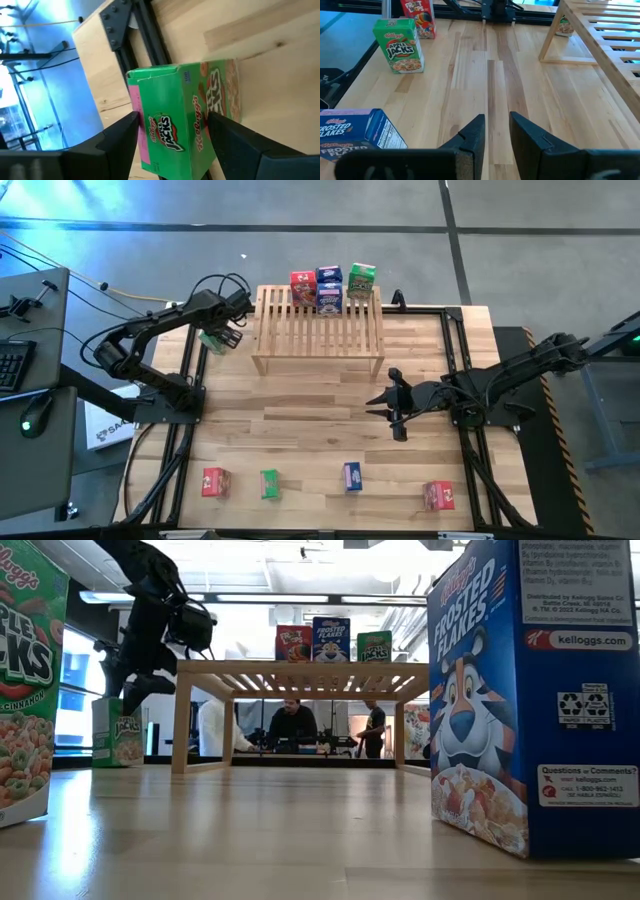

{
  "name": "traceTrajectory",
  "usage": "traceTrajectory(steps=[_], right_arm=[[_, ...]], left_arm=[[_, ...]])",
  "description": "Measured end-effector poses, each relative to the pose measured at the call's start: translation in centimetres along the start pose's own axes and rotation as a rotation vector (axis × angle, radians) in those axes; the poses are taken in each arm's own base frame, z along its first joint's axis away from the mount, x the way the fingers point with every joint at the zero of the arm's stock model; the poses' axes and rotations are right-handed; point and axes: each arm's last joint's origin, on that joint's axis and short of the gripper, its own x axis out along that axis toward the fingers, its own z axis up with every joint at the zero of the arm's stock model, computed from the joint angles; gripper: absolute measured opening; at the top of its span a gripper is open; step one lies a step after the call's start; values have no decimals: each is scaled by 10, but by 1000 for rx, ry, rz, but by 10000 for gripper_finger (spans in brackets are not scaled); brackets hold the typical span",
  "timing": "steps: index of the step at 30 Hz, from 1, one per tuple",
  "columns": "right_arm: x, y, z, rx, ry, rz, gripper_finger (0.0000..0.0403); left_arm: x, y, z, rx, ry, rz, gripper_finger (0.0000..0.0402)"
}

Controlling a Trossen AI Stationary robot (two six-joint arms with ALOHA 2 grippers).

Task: Stack cereal on shelf
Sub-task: Put the top green cereal box aligned with the other green cereal box on the shelf

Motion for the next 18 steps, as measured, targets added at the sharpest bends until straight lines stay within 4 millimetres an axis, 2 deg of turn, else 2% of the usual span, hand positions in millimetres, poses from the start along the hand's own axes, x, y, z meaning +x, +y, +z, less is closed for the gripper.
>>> traceTrajectory(steps=[4, 18], right_arm=[[0, 0, 0, 0, 0, 0, 76], [0, 0, 0, 1, -1, 0, 76]], left_arm=[[0, 0, 0, 38, 3, -12, 213], [-4, -2, -3, 151, -2, -25, 113]])
